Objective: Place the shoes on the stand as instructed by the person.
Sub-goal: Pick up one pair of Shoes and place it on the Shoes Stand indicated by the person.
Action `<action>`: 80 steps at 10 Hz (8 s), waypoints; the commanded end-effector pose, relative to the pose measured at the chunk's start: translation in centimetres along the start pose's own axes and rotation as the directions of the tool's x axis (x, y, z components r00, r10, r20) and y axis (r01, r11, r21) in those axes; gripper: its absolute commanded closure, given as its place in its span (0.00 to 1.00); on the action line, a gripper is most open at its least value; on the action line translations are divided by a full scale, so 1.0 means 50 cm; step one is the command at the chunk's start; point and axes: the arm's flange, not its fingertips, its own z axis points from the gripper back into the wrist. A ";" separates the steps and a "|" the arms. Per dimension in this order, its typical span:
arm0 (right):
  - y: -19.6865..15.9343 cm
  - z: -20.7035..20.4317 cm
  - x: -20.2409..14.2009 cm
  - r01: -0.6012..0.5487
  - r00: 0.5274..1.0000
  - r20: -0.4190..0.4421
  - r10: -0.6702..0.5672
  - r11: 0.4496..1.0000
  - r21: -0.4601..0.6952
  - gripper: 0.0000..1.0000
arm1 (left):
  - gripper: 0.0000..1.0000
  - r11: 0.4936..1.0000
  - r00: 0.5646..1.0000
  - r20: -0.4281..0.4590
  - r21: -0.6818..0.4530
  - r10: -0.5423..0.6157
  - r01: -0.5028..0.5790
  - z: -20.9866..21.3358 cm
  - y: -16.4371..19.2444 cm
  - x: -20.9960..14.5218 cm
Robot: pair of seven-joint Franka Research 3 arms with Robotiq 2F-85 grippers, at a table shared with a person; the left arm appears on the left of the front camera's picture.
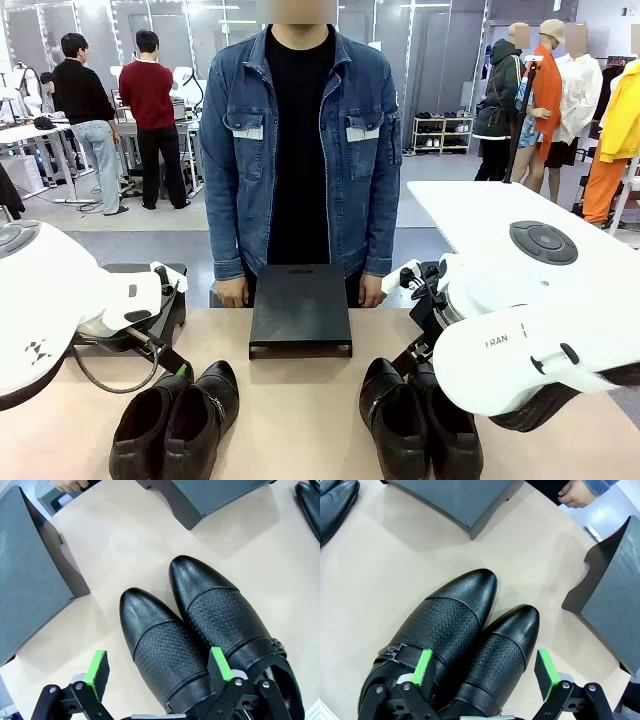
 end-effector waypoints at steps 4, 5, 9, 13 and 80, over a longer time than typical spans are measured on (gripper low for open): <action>0.000 0.000 0.000 0.000 1.000 0.000 0.000 1.000 0.000 0.00 | 0.00 1.000 1.000 0.000 0.000 -0.001 0.001 0.000 -0.001 0.000; 0.000 0.000 0.000 0.000 1.000 0.000 0.000 1.000 0.000 0.00 | 0.00 1.000 1.000 0.000 0.000 -0.001 0.001 0.000 -0.001 0.000; 0.000 0.000 0.000 0.000 1.000 0.000 0.000 1.000 0.000 0.00 | 0.00 1.000 1.000 0.000 0.000 -0.001 0.001 0.000 -0.001 0.000; -0.040 0.063 0.039 0.019 1.000 0.007 -0.019 1.000 0.019 0.00 | 0.00 0.999 1.000 -0.019 -0.033 0.020 -0.020 0.047 0.039 0.035; -0.568 0.387 -0.541 0.396 0.691 0.047 -0.721 0.432 0.810 0.00 | 0.00 0.848 0.802 -0.298 0.053 0.518 -0.527 0.238 -0.136 -0.005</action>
